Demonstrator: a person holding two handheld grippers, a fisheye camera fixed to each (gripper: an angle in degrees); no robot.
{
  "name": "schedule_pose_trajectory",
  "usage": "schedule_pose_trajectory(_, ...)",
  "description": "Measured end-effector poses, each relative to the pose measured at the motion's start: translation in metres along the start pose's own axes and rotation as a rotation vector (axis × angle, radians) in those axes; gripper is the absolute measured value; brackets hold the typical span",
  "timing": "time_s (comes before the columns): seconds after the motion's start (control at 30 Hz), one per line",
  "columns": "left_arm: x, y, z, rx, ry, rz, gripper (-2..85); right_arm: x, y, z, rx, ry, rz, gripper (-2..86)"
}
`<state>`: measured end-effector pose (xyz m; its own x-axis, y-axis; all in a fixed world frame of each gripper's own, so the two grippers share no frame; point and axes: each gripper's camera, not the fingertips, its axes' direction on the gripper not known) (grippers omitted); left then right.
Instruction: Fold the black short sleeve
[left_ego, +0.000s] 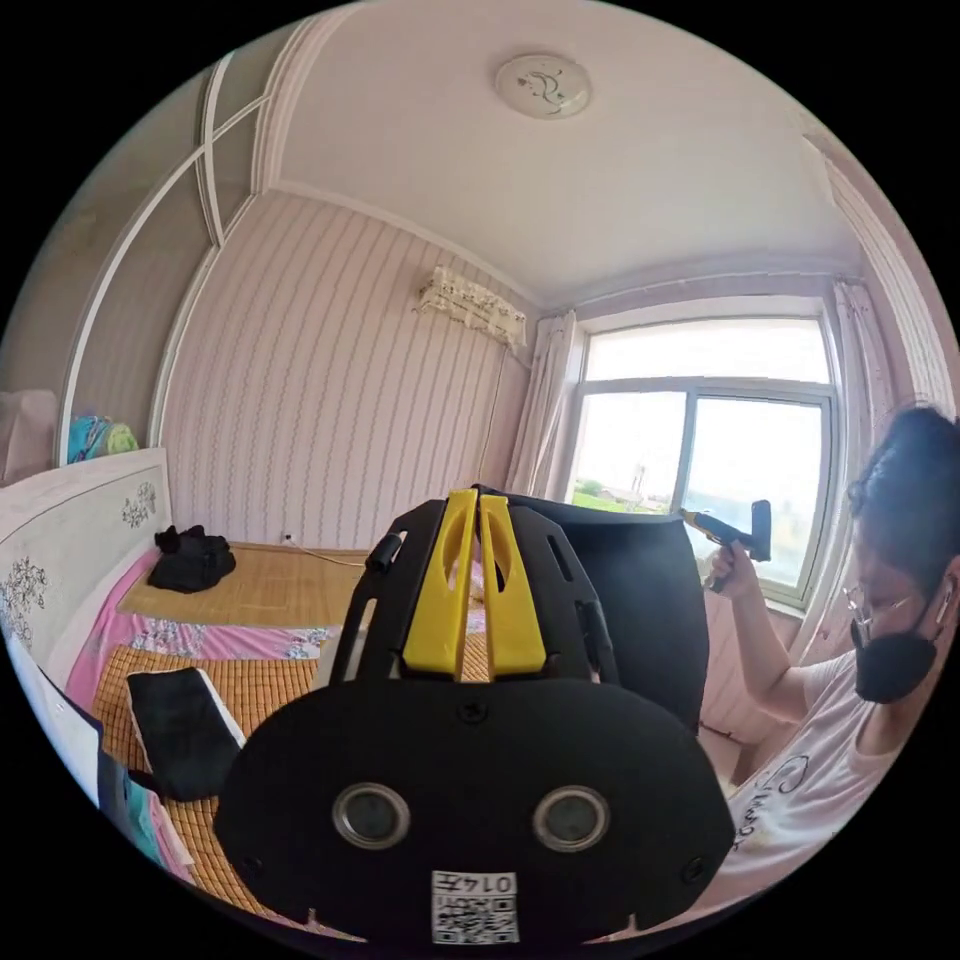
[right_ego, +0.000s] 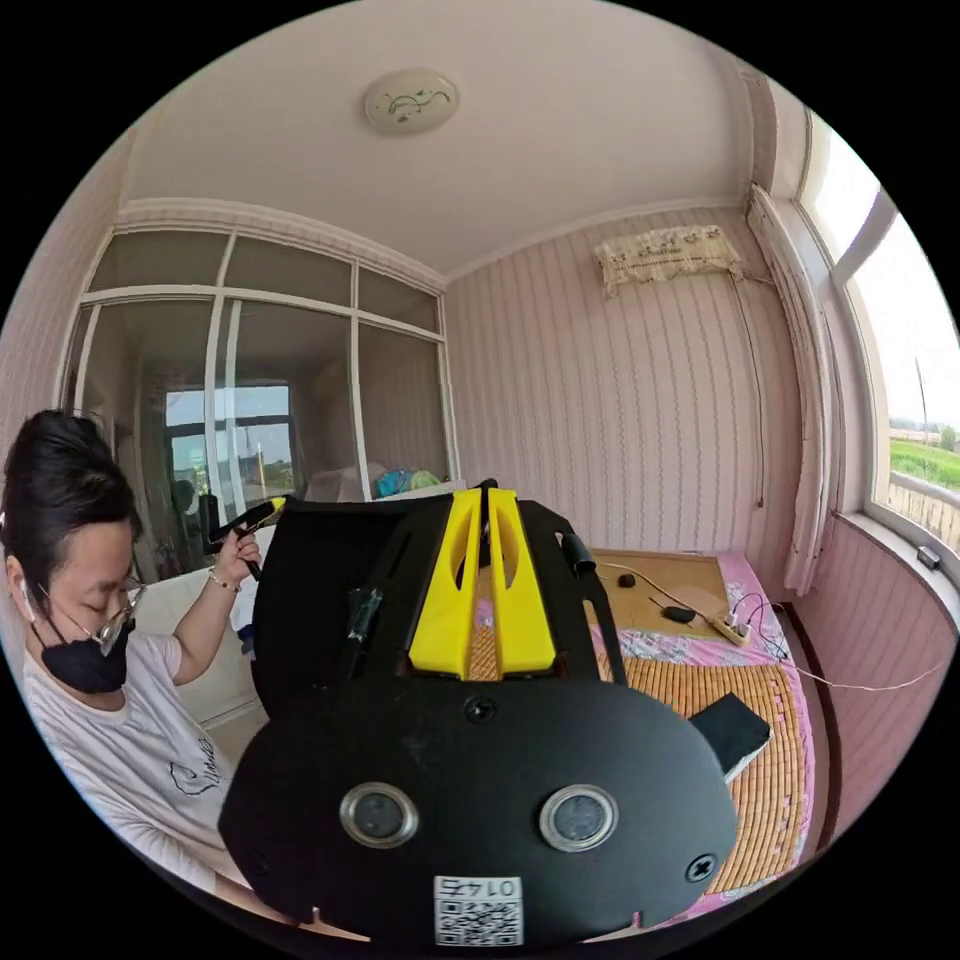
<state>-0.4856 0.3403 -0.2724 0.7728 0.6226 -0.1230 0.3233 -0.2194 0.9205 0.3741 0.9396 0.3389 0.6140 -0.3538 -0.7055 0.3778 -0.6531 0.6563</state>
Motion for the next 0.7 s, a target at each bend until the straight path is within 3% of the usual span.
schedule_pose_trajectory(0.17, -0.094, 0.092, 0.169, -0.381, -0.2, -0.186, -1.0, 0.11, 0.092, 0.175, -0.304, 0.099, 0.231, 0.5)
schedule_pose_trajectory(0.23, -0.117, 0.118, 0.208, -0.432, -0.218, -0.255, -1.0, 0.147, 0.136, 0.242, -0.411, 0.169, 0.322, 0.5)
schedule_pose_trajectory(0.3, -0.129, 0.116, 0.225, -0.381, -0.179, -0.283, -1.0, 0.162, 0.13, 0.261, -0.356, 0.177, 0.355, 0.5)
schedule_pose_trajectory(0.43, -0.113, 0.067, 0.216, -0.211, -0.213, -0.136, -1.0, 0.173, 0.069, 0.249, -0.051, 0.075, 0.332, 0.5)
schedule_pose_trajectory(0.5, -0.109, 0.068, 0.217, -0.227, -0.238, -0.072, -1.0, 0.176, 0.064, 0.25, -0.014, 0.052, 0.288, 0.5)
schedule_pose_trajectory(0.57, -0.119, 0.105, 0.231, -0.299, -0.272, -0.064, -1.0, 0.181, 0.082, 0.259, -0.034, 0.042, 0.258, 0.5)
schedule_pose_trajectory(0.7, -0.151, 0.221, 0.268, -0.511, -0.302, -0.118, -1.0, 0.212, 0.199, 0.305, -0.253, 0.094, 0.304, 0.5)
